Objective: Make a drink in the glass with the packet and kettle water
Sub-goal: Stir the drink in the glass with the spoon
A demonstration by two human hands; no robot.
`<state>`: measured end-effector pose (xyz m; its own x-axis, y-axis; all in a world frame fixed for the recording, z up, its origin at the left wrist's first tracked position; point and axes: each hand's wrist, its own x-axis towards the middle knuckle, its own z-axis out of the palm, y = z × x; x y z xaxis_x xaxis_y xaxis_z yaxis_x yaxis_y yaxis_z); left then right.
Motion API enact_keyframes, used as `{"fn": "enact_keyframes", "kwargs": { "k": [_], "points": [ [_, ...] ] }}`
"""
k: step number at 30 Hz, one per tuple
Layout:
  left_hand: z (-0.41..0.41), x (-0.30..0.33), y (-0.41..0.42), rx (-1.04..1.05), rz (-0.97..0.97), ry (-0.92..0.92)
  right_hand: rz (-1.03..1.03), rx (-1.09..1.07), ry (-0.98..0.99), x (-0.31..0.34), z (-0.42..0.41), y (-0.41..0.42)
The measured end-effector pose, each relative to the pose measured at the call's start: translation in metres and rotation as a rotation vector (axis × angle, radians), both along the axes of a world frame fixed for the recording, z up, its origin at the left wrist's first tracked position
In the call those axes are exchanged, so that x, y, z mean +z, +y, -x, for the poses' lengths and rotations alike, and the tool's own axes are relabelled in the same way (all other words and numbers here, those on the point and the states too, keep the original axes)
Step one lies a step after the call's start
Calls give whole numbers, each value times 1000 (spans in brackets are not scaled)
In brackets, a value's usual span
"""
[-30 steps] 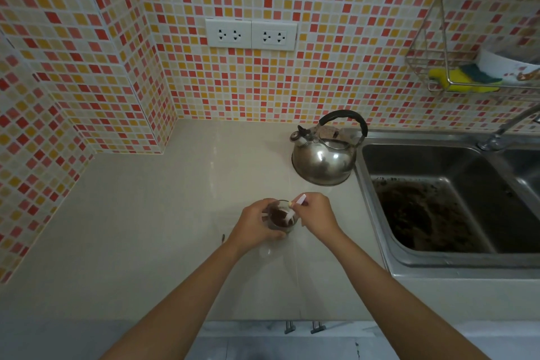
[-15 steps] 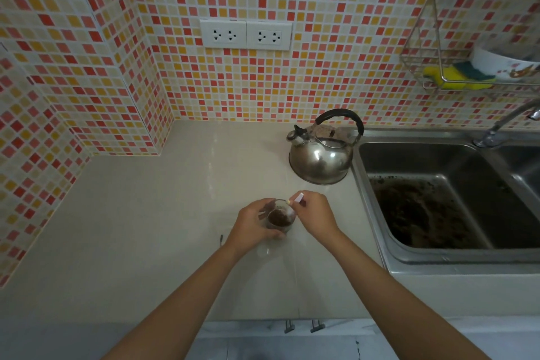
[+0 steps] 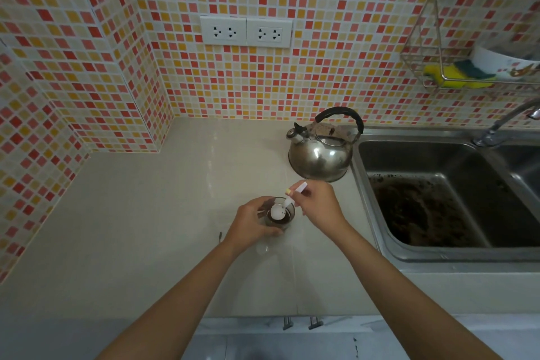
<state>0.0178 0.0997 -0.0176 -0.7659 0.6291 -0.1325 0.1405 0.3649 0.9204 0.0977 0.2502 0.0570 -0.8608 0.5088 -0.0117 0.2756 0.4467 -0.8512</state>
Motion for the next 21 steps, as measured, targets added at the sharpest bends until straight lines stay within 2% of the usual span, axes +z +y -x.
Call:
{"fn": "enact_keyframes", "kwargs": {
  "k": [3,5,7,10,12,16,21],
  "points": [
    [-1,2,0,-1,3,2,-126,172,-94,-4,1,-5],
    [-1,3,0,-10,8,0,-178,199,-151,-12,3,-6],
    [-2,5,0,-3,29,3,-164,100,-172,-21,4,-4],
    [-3,6,1,11,47,-4,7,-82,-165,-30,5,-1],
    [-2,6,1,10,47,-7,61,-80,-144,-31,5,-5],
    [-2,7,1,10,63,-11,-62,-82,-141,-33,6,-5],
    [-2,7,1,14,70,-20,-3,-23,-153,-31,5,-9]
  ]
}}
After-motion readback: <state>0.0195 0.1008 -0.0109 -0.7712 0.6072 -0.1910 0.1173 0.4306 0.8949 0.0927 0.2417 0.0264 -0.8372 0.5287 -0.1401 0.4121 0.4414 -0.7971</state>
